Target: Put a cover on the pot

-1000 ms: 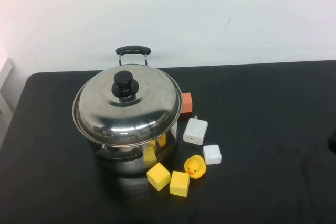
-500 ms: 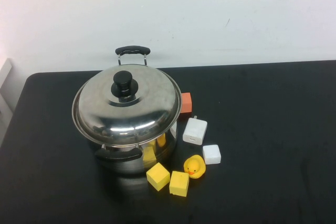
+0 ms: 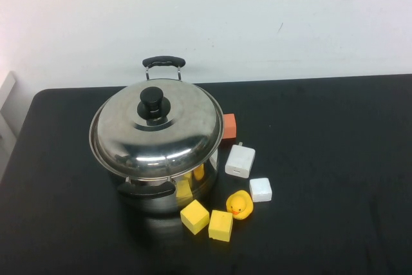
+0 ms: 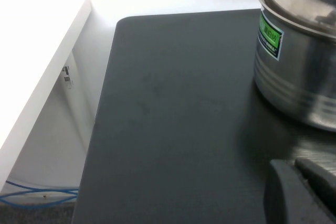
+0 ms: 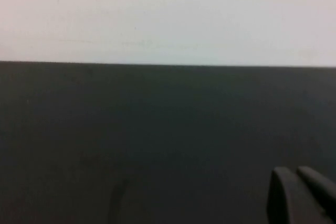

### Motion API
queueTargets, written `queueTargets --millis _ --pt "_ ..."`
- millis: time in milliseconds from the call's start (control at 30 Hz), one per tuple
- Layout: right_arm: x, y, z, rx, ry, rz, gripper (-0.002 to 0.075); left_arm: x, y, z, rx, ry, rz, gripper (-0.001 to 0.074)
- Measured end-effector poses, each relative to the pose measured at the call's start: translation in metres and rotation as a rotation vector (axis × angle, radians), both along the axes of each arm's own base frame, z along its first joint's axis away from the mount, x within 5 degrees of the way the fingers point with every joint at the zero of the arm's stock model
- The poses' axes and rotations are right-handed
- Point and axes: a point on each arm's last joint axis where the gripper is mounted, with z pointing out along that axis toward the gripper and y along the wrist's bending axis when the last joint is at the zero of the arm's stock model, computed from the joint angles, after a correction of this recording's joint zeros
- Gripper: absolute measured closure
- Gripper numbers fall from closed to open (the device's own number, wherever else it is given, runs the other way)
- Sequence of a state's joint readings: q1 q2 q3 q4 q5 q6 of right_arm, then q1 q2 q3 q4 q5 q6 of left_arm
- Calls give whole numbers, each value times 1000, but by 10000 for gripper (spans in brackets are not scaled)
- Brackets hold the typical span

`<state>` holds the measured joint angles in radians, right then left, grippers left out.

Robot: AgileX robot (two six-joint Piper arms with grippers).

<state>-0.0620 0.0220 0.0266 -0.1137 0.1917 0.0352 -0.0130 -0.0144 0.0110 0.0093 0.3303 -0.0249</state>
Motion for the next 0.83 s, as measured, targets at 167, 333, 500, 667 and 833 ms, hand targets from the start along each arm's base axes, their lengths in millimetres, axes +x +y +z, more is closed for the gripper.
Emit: queueTargets --millis 167,333,500,667,833 --pt "-5 -1 -9 11 94 -19 726 0 0 0 0 0 0 737" --pt "-5 -1 -9 15 99 -21 726 0 0 0 0 0 0 737" --pt "-5 -1 -9 34 100 -27 726 0 0 0 0 0 0 737" --pt "-5 -1 -9 35 102 -28 727 0 0 0 0 0 0 737" --pt "-6 -1 -9 35 105 -29 727 0 0 0 0 0 0 737"
